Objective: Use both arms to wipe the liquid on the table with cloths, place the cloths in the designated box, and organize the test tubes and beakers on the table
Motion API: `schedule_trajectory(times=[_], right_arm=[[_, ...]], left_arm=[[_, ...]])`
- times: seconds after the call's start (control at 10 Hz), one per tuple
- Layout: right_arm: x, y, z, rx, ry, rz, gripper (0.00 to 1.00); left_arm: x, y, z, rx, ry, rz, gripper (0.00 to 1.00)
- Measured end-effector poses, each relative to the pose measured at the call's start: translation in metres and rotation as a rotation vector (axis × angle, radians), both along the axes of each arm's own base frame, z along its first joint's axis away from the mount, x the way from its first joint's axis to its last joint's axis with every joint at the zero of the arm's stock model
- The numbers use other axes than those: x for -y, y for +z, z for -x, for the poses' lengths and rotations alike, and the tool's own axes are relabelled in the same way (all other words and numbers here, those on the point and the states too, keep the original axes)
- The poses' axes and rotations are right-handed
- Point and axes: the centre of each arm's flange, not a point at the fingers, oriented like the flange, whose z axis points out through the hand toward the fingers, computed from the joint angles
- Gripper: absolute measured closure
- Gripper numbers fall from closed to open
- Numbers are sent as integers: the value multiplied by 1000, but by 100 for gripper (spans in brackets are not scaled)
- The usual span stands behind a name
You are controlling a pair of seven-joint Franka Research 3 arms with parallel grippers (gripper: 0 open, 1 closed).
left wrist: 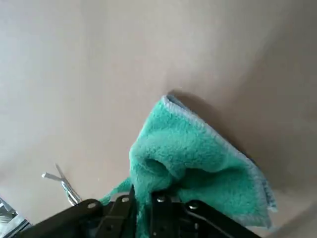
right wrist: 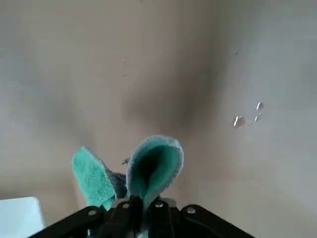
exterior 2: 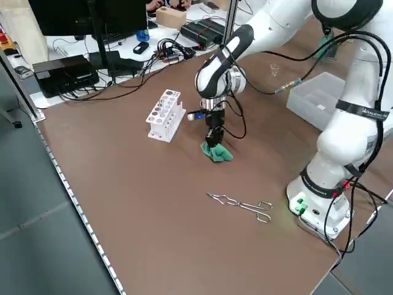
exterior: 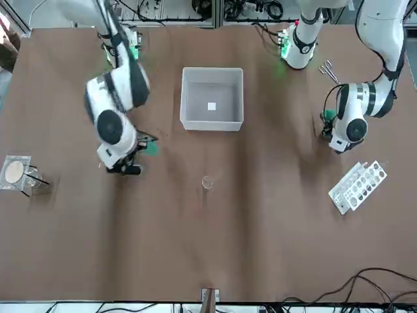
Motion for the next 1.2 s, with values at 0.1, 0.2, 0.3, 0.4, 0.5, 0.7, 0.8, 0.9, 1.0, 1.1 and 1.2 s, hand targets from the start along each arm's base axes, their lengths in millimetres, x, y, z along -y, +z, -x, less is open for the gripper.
schedule_trajectory(times=[0.1, 0.2, 0.3, 0.4, 0.5, 0.7, 0.8, 0.9, 1.0, 1.1, 1.2], right_arm=[[27, -21, -3, 12, 18, -24, 91], [58, -48, -1, 24, 47, -52, 91], [96, -71, 3, 36, 68, -77, 91], [137, -88, 5, 55, 67, -96, 91], [167, -99, 7, 79, 71, -110, 91], [209, -115, 9, 96, 114, -132, 90], [237, -125, 8, 107, 139, -142, 89], [271, -138, 9, 121, 163, -150, 89], [302, -152, 11, 131, 190, -157, 89], [325, -161, 11, 132, 214, -162, 89], [336, -164, 10, 129, 232, -166, 89]], left_arm=[[8, 2, -12, 21, -20, 3, 91], [29, 6, -28, 55, -33, 12, 91], [63, 9, -47, 96, -31, 33, 91], [103, 10, -66, 133, -23, 59, 91], [138, 11, -82, 159, -12, 68, 91], [201, 16, -114, 225, 18, 86, 91], [234, 19, -129, 267, 52, 103, 91], [269, 23, -143, 313, 97, 129, 91], [300, 27, -154, 352, 142, 157, 91], [321, 30, -160, 375, 177, 175, 91], [332, 37, -163, 391, 196, 189, 91]])
